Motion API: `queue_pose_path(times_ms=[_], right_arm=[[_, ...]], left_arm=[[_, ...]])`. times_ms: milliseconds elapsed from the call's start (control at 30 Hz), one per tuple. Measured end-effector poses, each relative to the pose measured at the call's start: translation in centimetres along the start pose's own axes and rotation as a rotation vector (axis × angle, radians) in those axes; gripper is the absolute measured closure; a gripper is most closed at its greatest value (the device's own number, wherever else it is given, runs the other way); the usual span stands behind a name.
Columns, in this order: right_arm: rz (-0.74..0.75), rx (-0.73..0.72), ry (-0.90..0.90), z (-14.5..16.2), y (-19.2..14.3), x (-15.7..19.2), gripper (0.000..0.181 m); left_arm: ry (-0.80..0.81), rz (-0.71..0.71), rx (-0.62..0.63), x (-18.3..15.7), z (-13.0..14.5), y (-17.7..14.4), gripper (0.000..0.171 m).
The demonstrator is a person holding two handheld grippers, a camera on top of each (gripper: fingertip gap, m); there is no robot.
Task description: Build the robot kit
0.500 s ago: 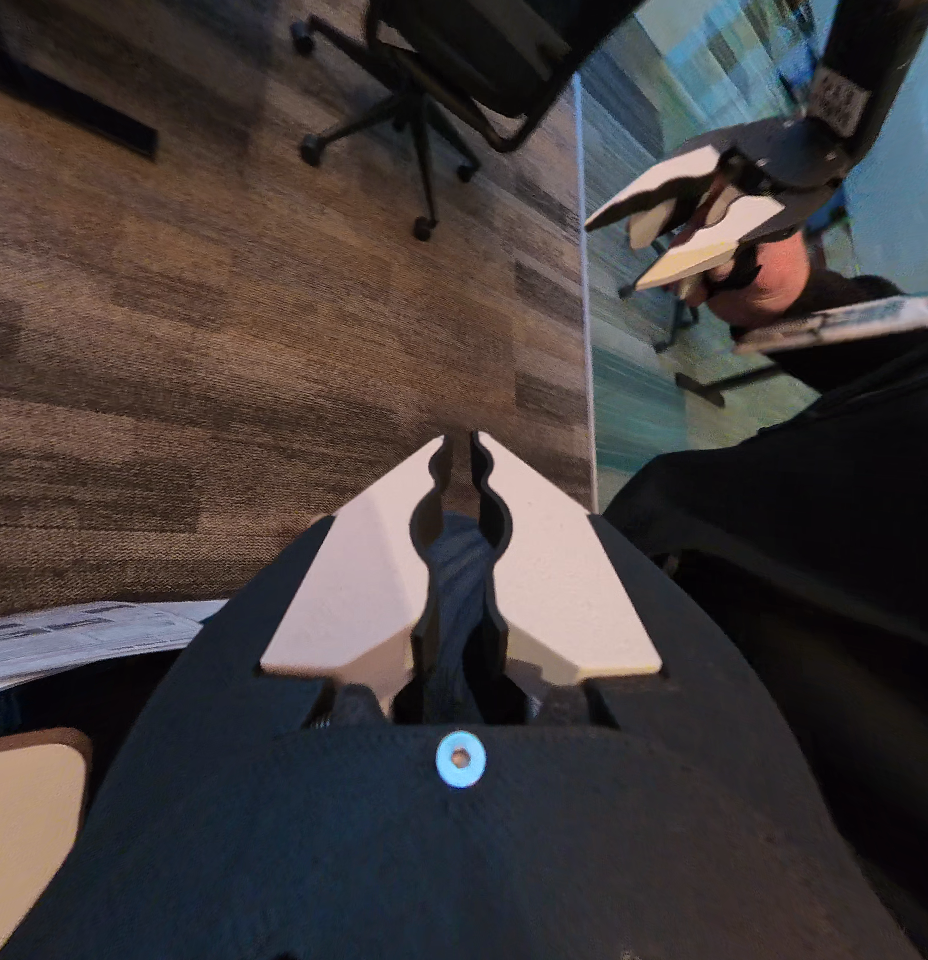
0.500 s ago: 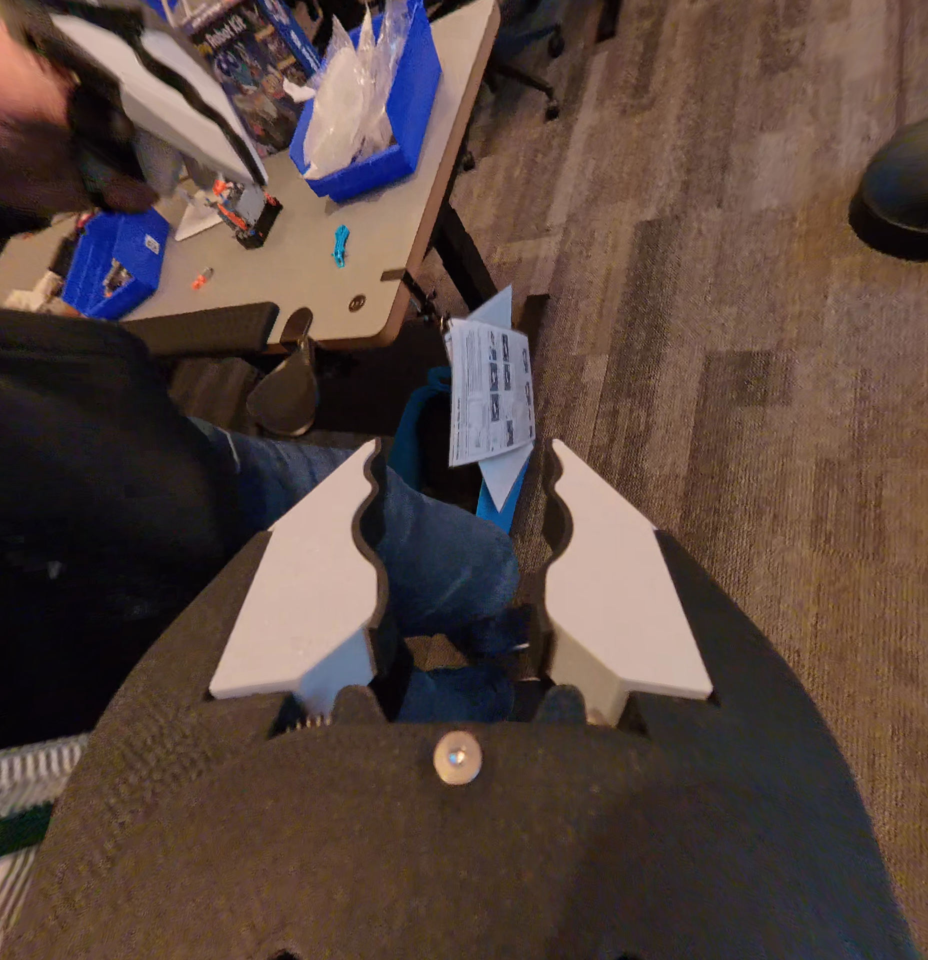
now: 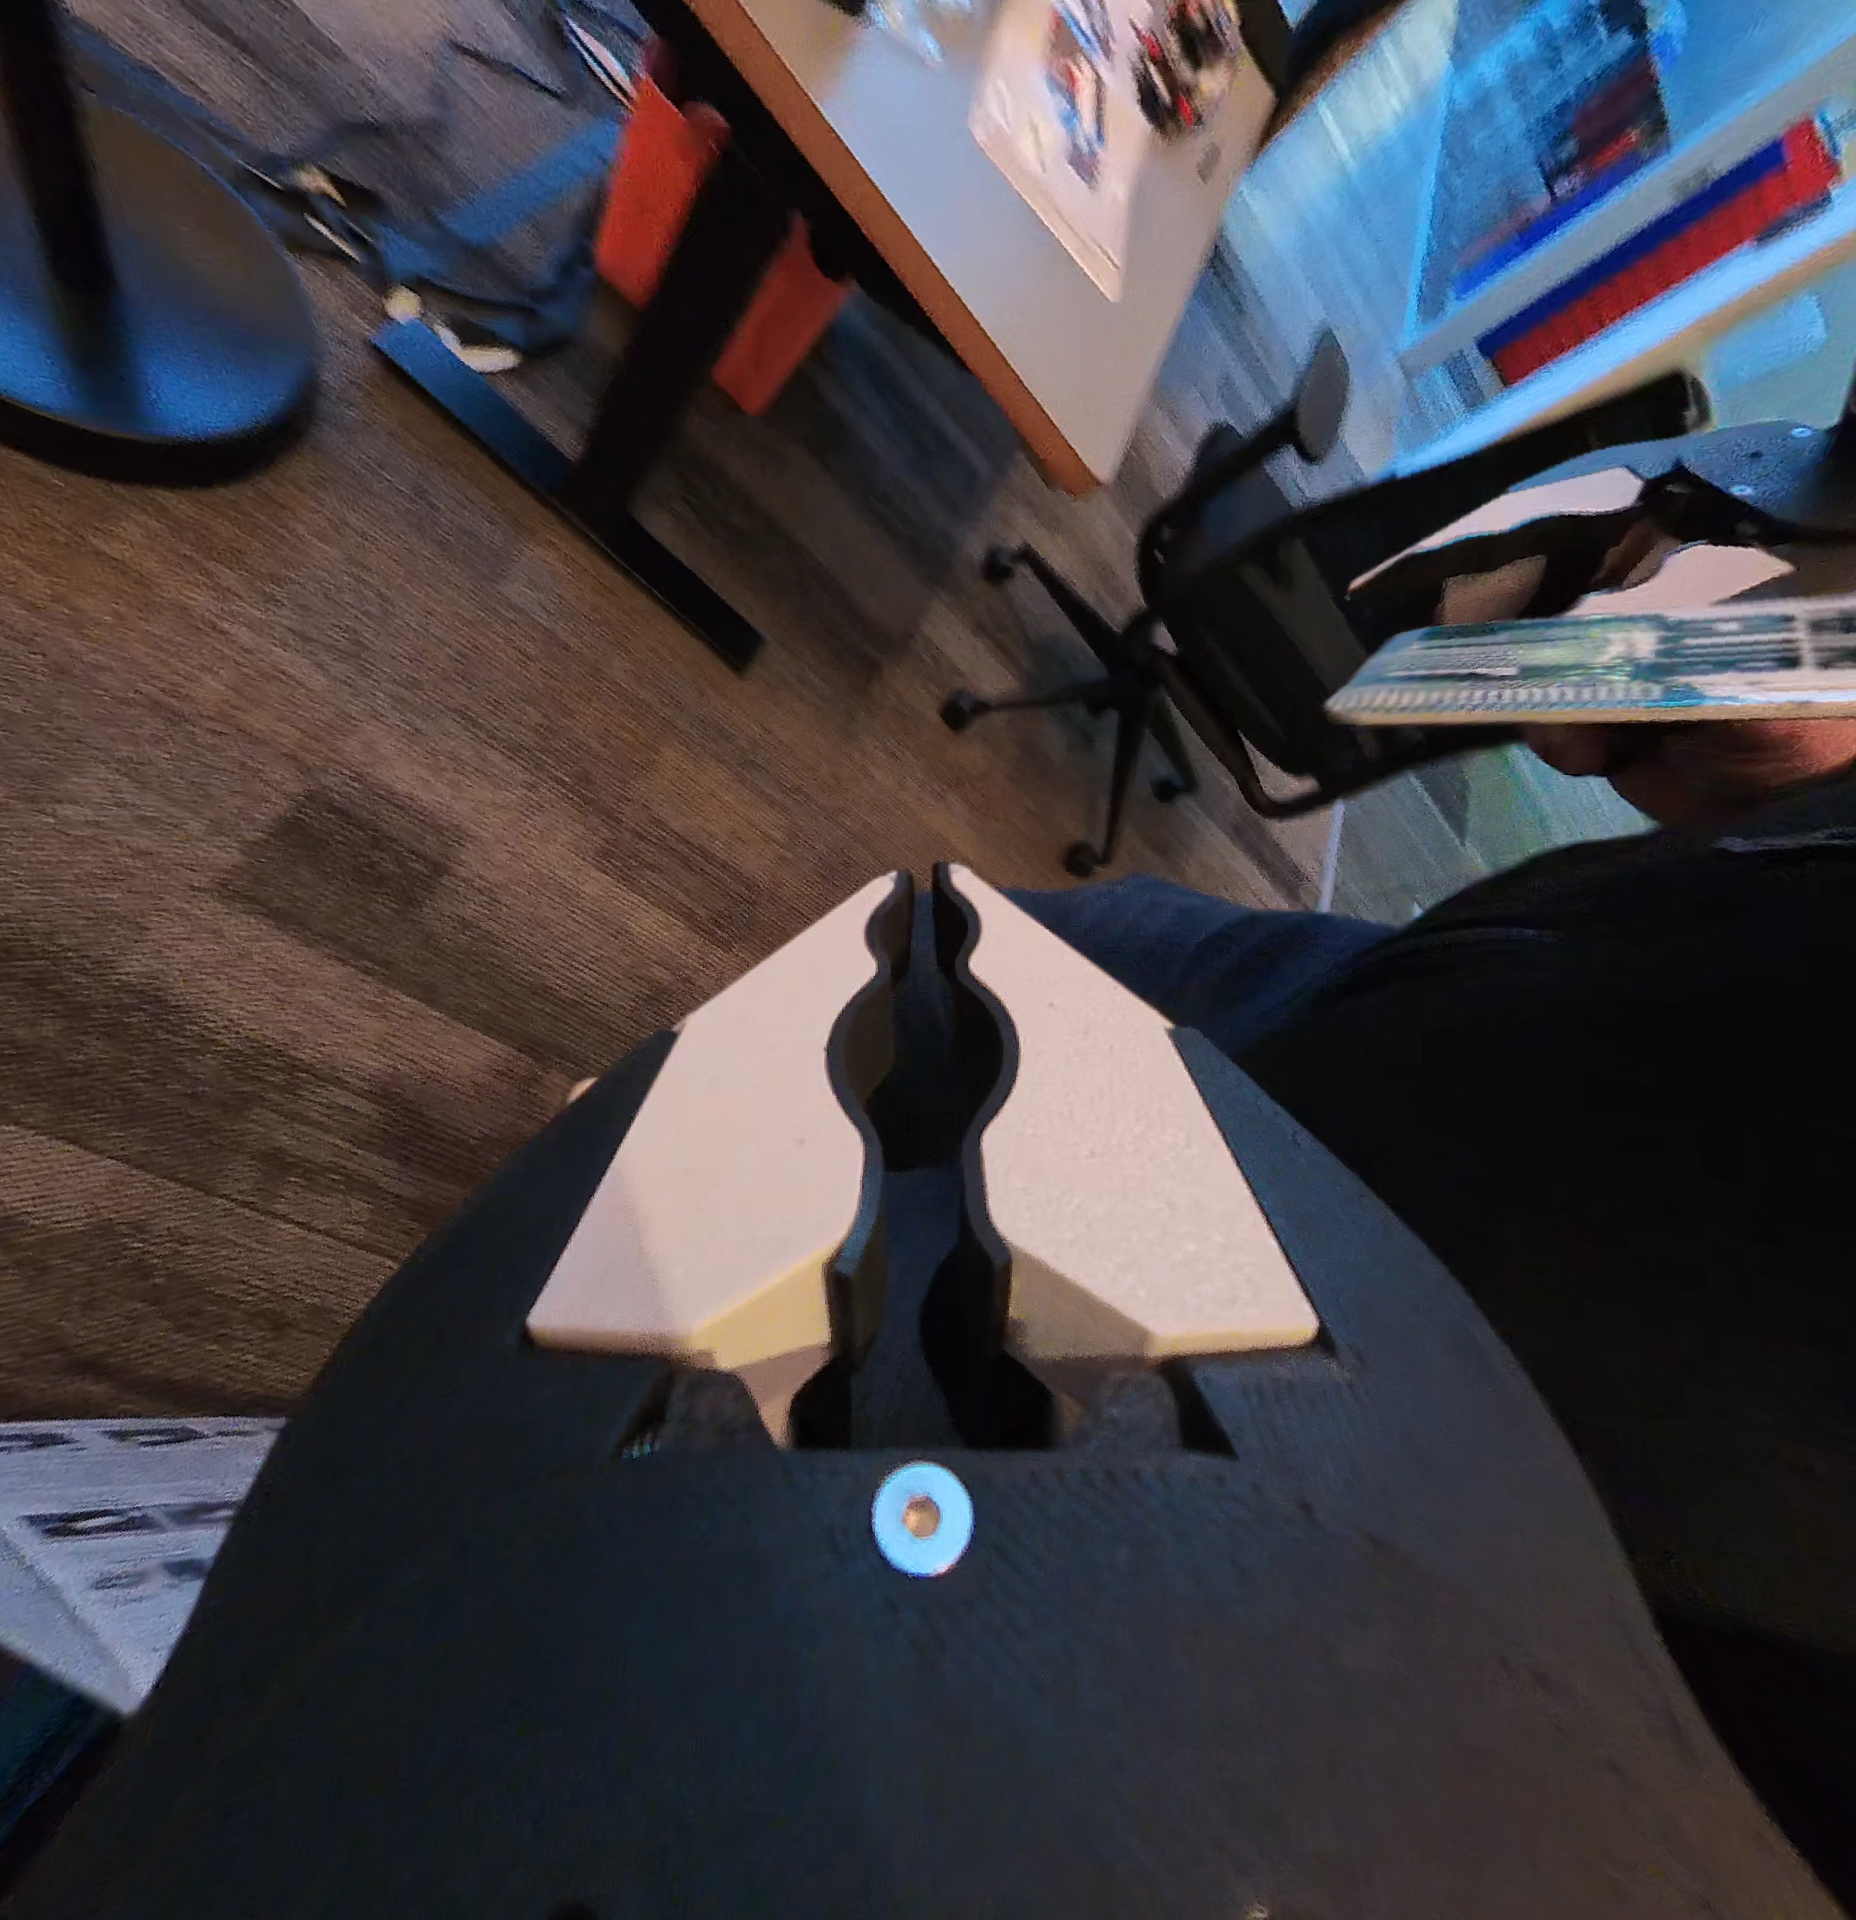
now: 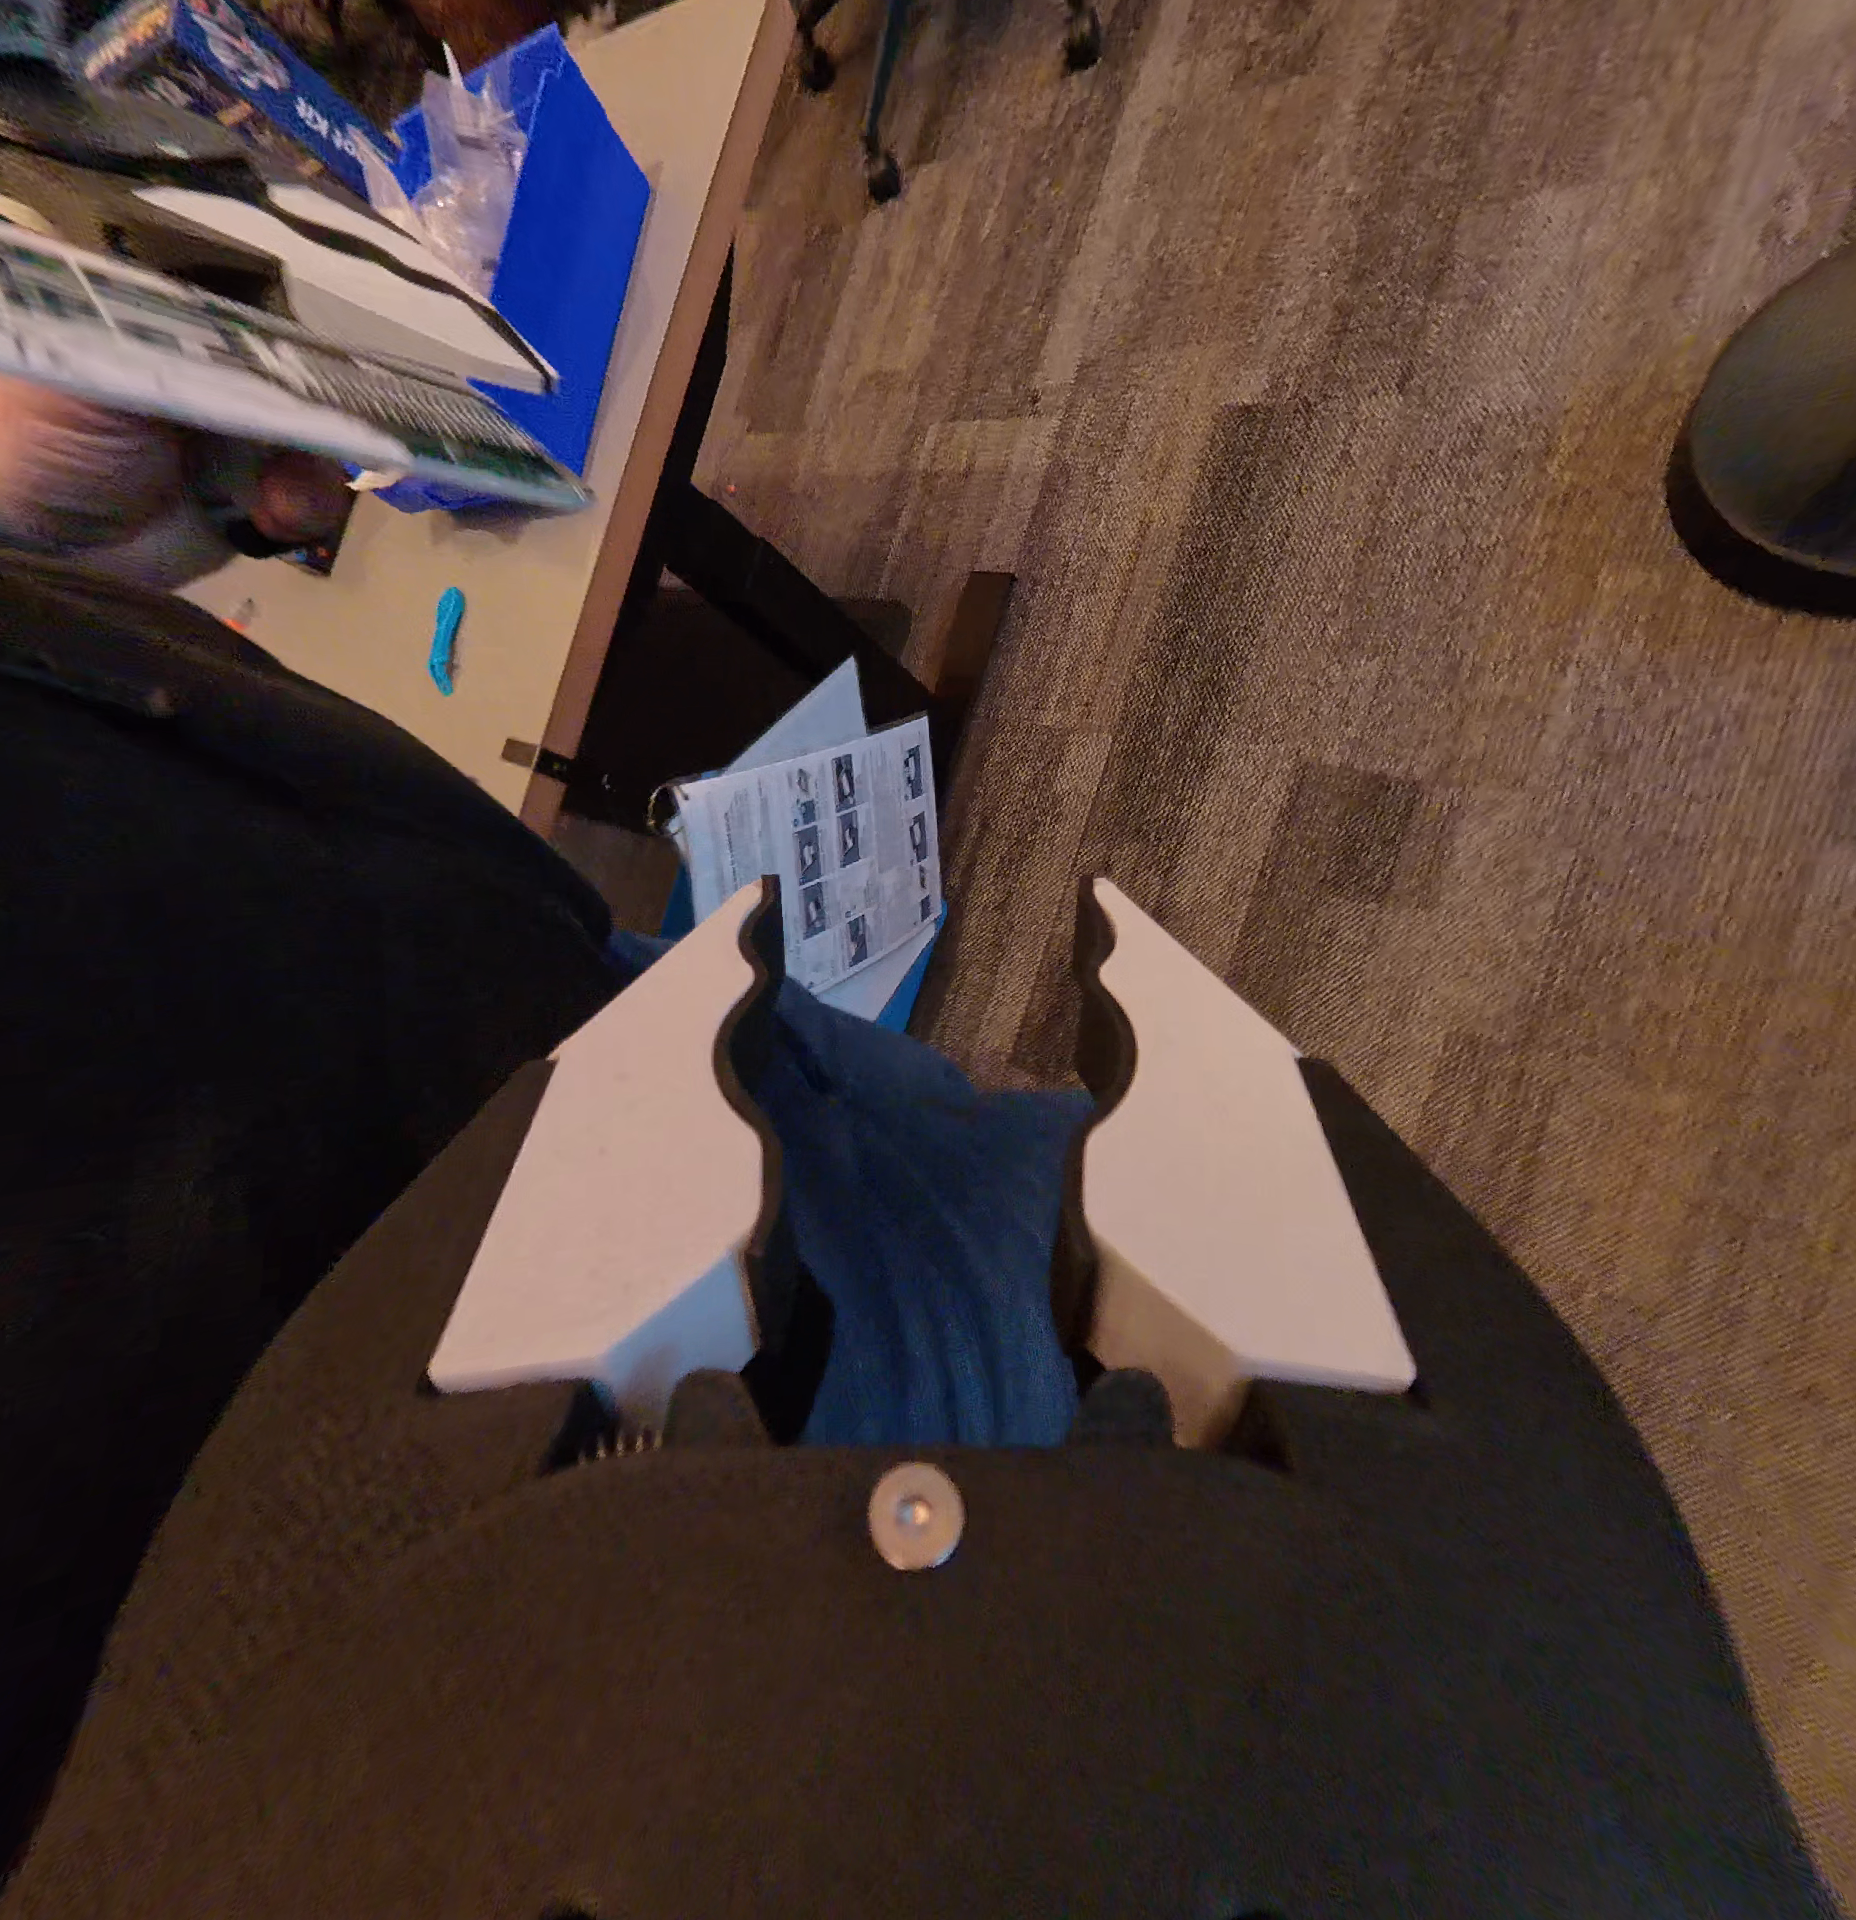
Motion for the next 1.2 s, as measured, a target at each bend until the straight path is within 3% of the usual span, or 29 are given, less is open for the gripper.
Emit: queue_pose_path(times_ms=[167, 367, 467, 600, 767, 1000, 1100, 1200], right_arm=[[-0.096, 0.165, -0.176, -15.2, 8.9, -4.5, 0.125], [-0.312, 0.298, -0.449, -36.3, 25.9, -8.6, 0.126], [-0.429, 0.381, -0.586, -47.0, 34.5, -6.7, 0.126], [-0.567, 0.479, -0.837, -58.0, 44.2, -0.2, 0.125], [-0.705, 0.603, -1.057, -65.0, 57.3, 7.8, 0.124], [-0.803, 0.735, -1.144, -69.8, 74.9, 19.4, 0.128], [-0.856, 0.843, -1.235, -70.1, 82.3, 25.2, 0.130], [-0.898, 0.971, -1.327, -68.8, 90.2, 31.7, 0.135]], left_arm=[[-0.099, -0.266, -0.104, 10.3, -5.7, -5.1, 0.161], [-0.369, -0.621, -0.323, 23.4, -8.6, -11.3, 0.163], [-0.460, -0.728, -0.358, 27.7, -11.8, -13.2, 0.162], [-0.516, -0.895, -0.308, 32.1, -15.1, -17.1, 0.162], [-0.646, -1.044, -0.416, 41.3, -15.3, -21.9, 0.154], [-0.788, -1.124, -0.595, 58.9, -11.5, -30.2, 0.153], [-0.822, -1.190, -0.568, 62.1, -10.4, -34.2, 0.156], [-0.864, -1.295, -0.541, 63.2, -8.2, -38.3, 0.158]])
Point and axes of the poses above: each gripper's, where its closed fingertips meet, y out along the fingers, z out of its underside, x = y × z across the jaws, the point moved 8 cm from there along -y, back along the fingers, and after that the axes turned 10 degrees about y, right-handed, at the moved point
